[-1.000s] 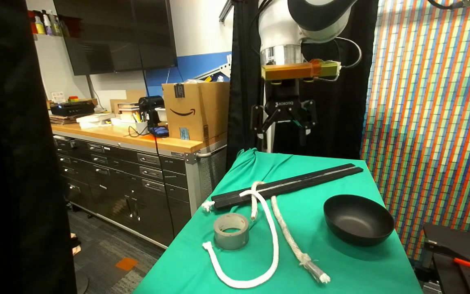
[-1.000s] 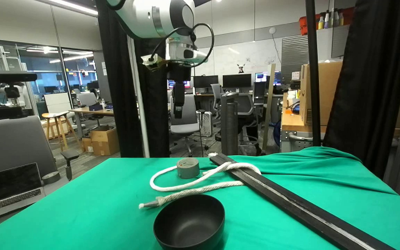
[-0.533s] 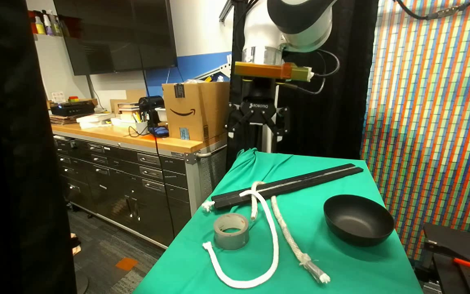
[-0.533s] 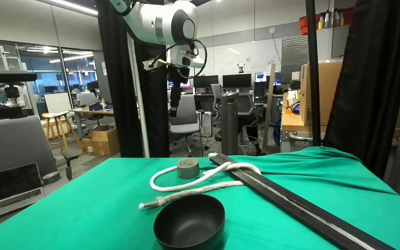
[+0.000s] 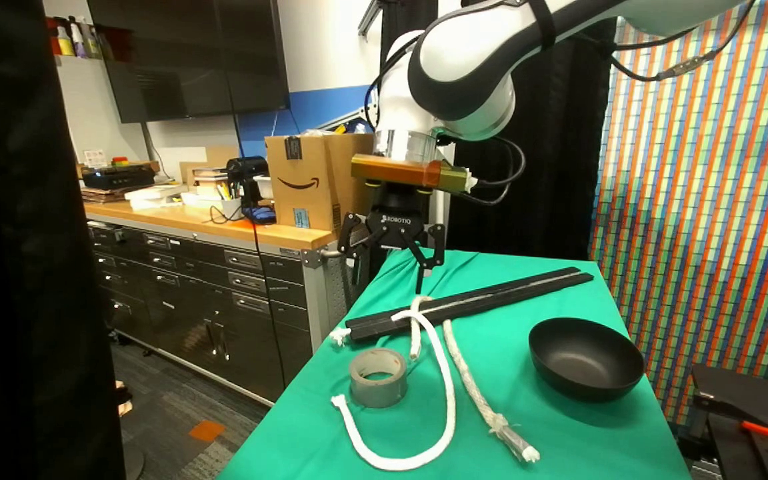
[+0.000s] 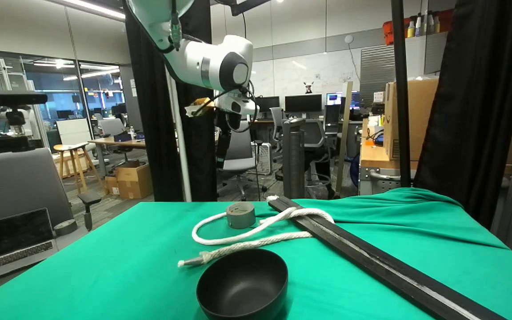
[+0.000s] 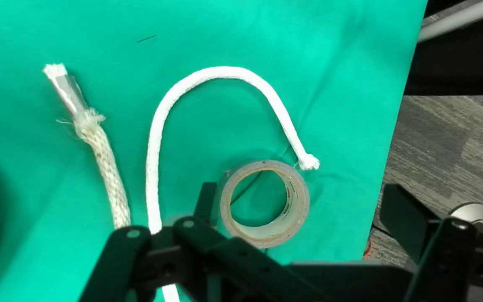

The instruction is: Put the masking tape in the bowl

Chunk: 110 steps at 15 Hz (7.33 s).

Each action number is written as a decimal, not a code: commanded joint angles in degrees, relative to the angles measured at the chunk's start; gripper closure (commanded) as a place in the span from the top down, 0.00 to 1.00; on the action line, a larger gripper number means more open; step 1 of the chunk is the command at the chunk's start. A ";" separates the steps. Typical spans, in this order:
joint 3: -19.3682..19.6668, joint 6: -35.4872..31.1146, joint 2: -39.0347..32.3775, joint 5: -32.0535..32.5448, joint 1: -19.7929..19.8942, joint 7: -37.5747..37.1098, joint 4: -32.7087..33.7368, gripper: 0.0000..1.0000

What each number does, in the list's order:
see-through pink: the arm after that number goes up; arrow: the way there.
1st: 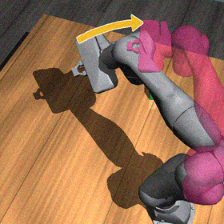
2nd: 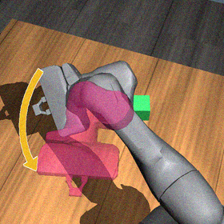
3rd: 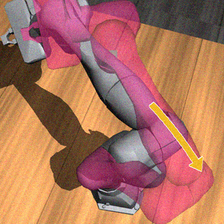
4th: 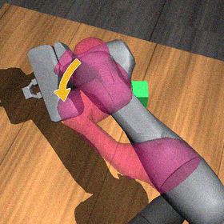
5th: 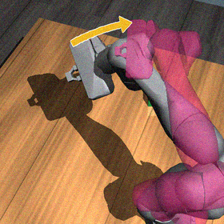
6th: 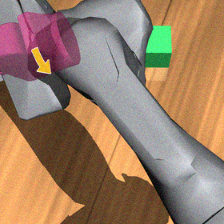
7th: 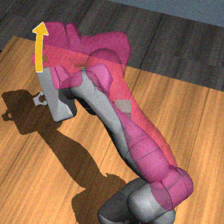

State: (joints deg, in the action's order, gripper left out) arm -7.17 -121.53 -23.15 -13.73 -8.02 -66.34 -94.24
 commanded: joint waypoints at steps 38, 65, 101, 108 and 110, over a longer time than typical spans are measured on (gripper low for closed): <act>6.65 -2.85 -17.95 6.00 -4.90 -15.62 4.22 0.66; 5.08 10.79 14.20 11.22 -3.32 0.44 -10.36 0.10; 7.60 -7.69 32.80 12.90 10.90 26.11 -52.45 0.41; 7.05 -6.30 31.10 14.24 10.93 24.64 -51.15 0.41; 7.05 -6.30 31.10 14.24 10.94 24.66 -51.15 0.41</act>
State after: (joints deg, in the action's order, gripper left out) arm 0.20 -127.92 7.95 0.56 2.59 -41.75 -145.45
